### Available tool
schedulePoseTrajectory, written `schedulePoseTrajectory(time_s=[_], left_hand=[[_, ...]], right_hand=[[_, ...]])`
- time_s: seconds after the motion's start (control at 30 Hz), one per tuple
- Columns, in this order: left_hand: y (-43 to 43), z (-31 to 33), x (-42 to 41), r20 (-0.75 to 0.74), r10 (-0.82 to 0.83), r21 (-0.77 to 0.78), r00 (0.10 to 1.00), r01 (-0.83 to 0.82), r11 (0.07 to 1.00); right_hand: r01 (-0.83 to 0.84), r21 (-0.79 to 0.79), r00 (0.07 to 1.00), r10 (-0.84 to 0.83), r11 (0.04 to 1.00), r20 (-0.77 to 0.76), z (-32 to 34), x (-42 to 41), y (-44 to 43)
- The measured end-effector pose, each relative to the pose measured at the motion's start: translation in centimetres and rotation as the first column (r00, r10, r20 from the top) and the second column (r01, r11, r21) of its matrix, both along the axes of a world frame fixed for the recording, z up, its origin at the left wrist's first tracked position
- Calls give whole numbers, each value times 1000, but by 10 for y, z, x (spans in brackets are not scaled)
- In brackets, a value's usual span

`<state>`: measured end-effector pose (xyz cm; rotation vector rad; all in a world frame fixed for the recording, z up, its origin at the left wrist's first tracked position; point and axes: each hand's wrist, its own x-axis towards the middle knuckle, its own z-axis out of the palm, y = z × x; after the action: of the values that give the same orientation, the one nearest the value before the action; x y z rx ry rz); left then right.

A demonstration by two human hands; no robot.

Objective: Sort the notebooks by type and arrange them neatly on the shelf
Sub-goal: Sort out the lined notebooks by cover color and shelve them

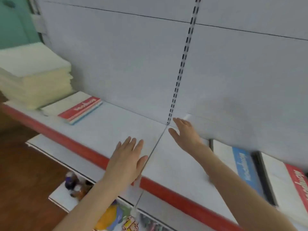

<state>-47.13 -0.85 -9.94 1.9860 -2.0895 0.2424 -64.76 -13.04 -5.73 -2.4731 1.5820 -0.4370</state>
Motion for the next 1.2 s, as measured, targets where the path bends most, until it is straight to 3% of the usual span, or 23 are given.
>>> schedulePoseTrajectory(time_s=[0.4,0.7,0.93,1.1,1.2], left_hand=[[88,3,248,10,292,-54,956,-291,955],[53,-5,332,-27,372,-45,928,-373,927],[25,-6,383,-73,359,-22,931,-361,932],[12,-9,409,-343,289,48,894,-291,956],[7,-6,418,-646,190,58,739,-200,978]], right_hand=[[-256,31,966,257,966,-39,-5,288,49],[-299,72,949,304,952,-81,-25,401,-11],[-290,144,924,316,946,-215,-42,449,-39],[-269,238,898,332,933,-288,-54,447,-38],[-264,326,938,321,908,-135,-39,441,-29]])
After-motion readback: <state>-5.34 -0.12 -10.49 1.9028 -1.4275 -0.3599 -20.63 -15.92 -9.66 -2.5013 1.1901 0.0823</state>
